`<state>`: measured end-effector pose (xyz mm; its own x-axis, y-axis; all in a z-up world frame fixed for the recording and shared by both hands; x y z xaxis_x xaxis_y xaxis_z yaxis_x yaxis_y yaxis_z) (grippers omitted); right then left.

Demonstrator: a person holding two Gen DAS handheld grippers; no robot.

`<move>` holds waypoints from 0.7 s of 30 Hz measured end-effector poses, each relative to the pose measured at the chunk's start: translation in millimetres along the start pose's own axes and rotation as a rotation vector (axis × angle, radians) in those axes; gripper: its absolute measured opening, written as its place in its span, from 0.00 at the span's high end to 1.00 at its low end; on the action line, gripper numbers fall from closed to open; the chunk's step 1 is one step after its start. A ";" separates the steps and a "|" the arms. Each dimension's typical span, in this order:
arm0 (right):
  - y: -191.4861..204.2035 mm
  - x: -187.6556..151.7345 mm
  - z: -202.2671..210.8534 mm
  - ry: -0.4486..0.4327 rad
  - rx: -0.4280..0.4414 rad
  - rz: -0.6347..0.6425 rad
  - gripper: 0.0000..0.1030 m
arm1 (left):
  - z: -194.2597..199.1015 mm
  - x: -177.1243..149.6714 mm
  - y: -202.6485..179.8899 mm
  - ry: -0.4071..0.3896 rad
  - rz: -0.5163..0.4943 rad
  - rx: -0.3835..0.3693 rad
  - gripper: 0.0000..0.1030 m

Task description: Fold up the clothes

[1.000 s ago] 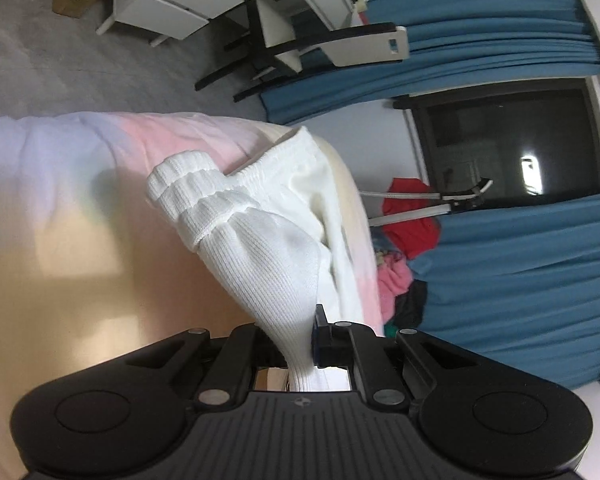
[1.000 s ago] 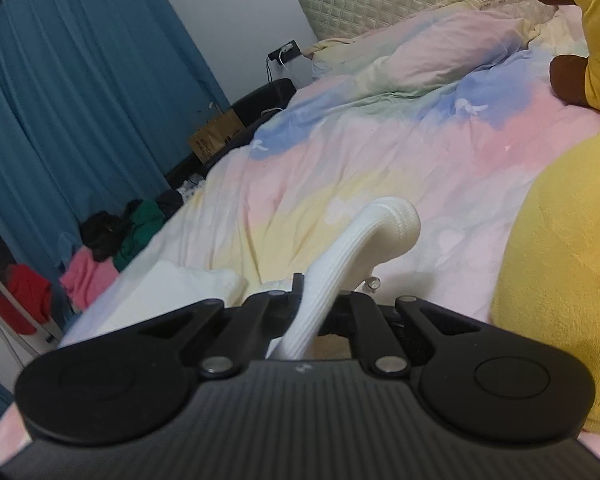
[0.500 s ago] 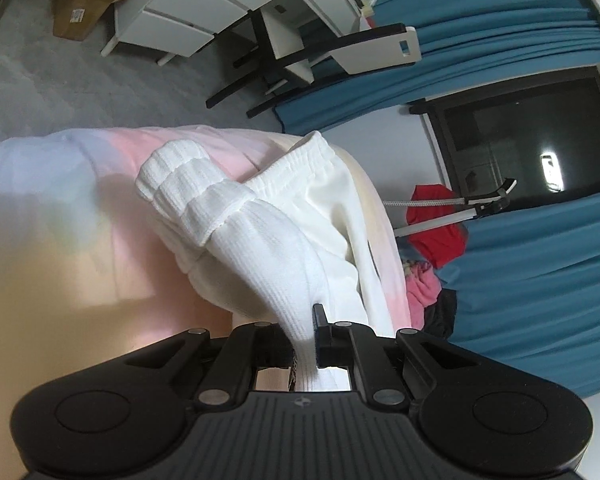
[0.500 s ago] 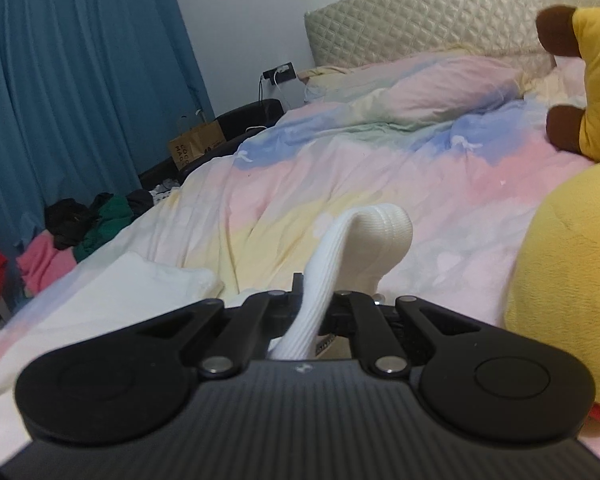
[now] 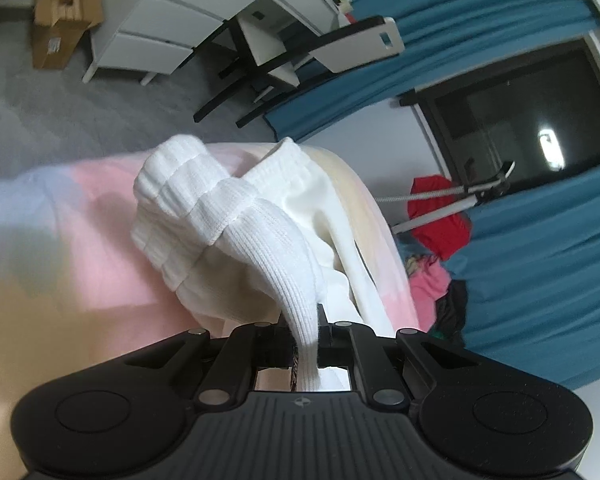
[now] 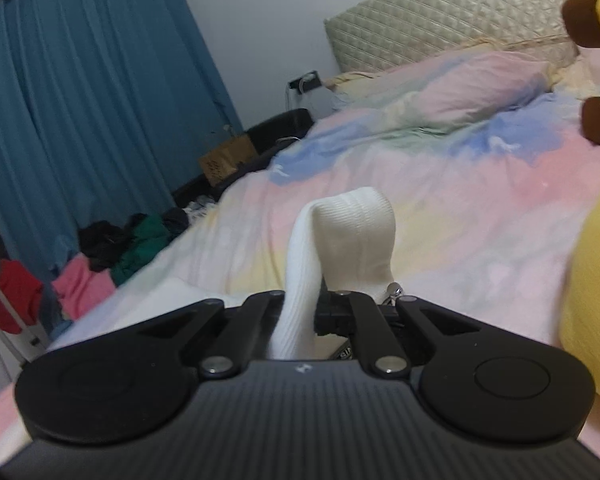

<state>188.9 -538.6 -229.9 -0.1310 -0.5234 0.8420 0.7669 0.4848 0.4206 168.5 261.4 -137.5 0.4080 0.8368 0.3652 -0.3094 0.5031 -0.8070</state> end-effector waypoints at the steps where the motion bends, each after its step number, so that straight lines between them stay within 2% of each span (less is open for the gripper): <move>1: 9.7 5.3 -1.6 -0.011 0.022 0.009 0.94 | -4.3 3.8 -8.1 -0.003 -0.032 0.011 0.92; 5: 73.7 19.2 -31.9 -0.055 0.085 0.092 0.94 | -39.9 23.8 -41.9 -0.025 -0.105 0.025 0.92; 7: 106.9 24.3 -50.3 -0.072 0.106 0.129 0.94 | -74.1 35.5 -57.2 -0.031 -0.117 0.038 0.92; 10: 155.0 19.5 -91.8 -0.079 0.082 0.180 0.94 | -134.2 50.8 -77.2 -0.026 -0.132 0.077 0.92; 13: 190.7 3.8 -140.0 -0.054 0.054 0.219 0.94 | -198.0 64.9 -91.5 -0.023 -0.147 0.121 0.92; 17: 219.1 -27.4 -203.0 0.019 0.009 0.260 0.94 | -272.7 71.4 -102.1 -0.019 -0.217 0.205 0.91; 21: 231.5 -51.9 -241.5 0.082 0.012 0.320 0.94 | -311.2 70.4 -100.3 -0.026 -0.254 0.237 0.88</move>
<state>524.9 -568.4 -257.8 0.1672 -0.3975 0.9022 0.7531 0.6421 0.1434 495.6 202.6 -175.3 0.4762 0.6824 0.5545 -0.3931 0.7293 -0.5600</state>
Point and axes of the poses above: each gripper's, at about its wrist camera, not at the fingertips, and z roughly against the way its jaws point, y to its left, x to its top, the point moved 8 cm from there along -z, roughly the way its jaws point, and after that the axes turned 4 degrees about -x, right-handed, at the moved point
